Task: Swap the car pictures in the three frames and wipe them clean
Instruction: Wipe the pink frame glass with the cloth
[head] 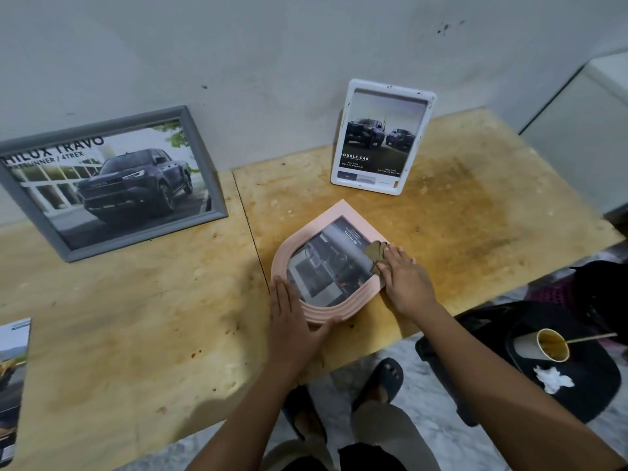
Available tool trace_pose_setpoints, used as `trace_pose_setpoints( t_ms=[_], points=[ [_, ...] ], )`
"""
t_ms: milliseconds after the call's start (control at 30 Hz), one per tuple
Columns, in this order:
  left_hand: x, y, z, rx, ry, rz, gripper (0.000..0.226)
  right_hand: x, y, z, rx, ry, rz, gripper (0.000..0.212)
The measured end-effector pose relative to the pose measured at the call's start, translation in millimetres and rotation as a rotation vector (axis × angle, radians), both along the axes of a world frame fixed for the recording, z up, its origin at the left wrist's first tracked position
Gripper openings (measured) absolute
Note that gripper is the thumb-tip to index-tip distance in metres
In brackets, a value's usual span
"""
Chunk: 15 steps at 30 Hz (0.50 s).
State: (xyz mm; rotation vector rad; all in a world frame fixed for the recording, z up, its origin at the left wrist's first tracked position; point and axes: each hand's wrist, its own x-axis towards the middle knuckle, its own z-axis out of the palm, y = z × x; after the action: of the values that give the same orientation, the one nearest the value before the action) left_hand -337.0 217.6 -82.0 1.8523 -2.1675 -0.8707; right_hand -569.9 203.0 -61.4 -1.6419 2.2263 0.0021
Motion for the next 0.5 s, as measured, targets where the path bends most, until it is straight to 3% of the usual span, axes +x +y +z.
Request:
trace_pose_setpoints(
  t_ms=[100, 333, 500],
  points=[
    [13, -3, -4, -0.053, -0.042, -0.087, 0.114, 3, 2, -2, -0.017, -0.024, -0.023, 0.052],
    [12, -4, -16, -0.076, -0.107, -0.14, 0.114, 22, 18, -13, -0.181, -0.137, -0.156, 0.051],
    [13, -5, -21, -0.12, -0.121, -0.142, 0.112, 47, 37, -21, -0.209, -0.127, -0.133, 0.051]
  ],
)
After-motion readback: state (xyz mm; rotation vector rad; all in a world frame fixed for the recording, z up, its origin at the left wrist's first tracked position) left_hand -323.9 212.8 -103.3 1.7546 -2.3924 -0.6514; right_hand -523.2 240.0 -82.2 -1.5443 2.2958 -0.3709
